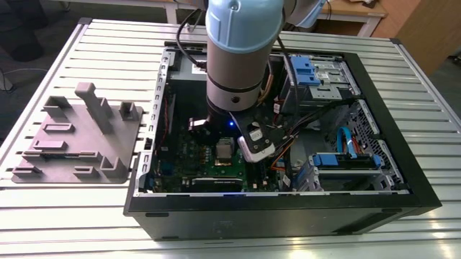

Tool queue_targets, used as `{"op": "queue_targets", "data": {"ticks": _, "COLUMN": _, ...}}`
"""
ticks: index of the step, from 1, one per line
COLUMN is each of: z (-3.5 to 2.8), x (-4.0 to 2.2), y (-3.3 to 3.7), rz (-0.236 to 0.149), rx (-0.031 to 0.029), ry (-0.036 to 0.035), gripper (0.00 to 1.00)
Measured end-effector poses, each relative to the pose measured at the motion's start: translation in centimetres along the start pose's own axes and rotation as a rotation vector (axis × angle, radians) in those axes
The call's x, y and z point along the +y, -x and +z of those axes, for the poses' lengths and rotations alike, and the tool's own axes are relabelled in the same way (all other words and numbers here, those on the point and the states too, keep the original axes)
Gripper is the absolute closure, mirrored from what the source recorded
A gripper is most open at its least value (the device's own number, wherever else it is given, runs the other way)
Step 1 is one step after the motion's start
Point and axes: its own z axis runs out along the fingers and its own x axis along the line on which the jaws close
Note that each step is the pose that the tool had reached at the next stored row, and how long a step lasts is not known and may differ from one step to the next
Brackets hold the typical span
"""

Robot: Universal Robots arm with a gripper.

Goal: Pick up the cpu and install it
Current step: 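Place the cpu into insertion slot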

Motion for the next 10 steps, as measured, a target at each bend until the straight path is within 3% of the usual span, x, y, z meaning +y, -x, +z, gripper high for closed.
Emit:
{"op": "queue_targets", "data": {"ticks": 4, "z": 0.59, "x": -0.09, "y": 0.00, "rz": 0.011, "rx": -0.0005, "ry": -0.0001, "gripper": 0.53}}
{"op": "queue_targets", "data": {"ticks": 10, "z": 1.29, "x": -0.07, "y": 0.04, "rz": 0.021, "rx": -0.0010, "ry": -0.0083, "gripper": 0.53}}
